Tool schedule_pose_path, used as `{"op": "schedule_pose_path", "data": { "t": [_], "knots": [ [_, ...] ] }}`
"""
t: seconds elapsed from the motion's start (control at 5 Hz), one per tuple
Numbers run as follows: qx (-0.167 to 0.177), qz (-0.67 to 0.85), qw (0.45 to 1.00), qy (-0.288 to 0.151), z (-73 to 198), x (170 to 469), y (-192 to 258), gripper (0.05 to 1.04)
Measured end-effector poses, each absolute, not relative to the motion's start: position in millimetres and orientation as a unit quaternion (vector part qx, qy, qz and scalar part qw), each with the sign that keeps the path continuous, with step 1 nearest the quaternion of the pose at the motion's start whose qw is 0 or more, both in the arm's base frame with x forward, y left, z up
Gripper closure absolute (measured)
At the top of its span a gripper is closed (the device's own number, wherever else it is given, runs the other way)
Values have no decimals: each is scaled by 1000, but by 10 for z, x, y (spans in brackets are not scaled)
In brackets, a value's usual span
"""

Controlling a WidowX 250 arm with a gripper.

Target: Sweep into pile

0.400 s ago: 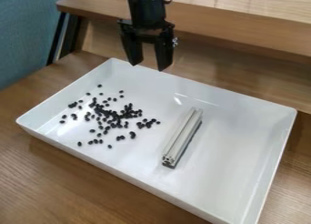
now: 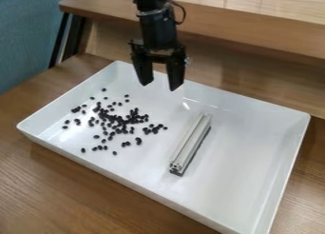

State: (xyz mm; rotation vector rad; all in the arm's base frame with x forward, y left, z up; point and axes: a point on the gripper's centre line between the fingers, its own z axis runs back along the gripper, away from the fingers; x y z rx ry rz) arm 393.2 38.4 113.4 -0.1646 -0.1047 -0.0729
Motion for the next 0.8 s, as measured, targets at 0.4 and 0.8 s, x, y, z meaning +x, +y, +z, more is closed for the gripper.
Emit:
{"op": "schedule_pose_path", "data": {
  "t": [0.4, 0.8],
  "knots": [
    [-96, -60, 992, -57, 1047, 3990, 40, 82],
    [-84, -26, 996, -24, 754, 3953, -171, 82]
  ]
}}
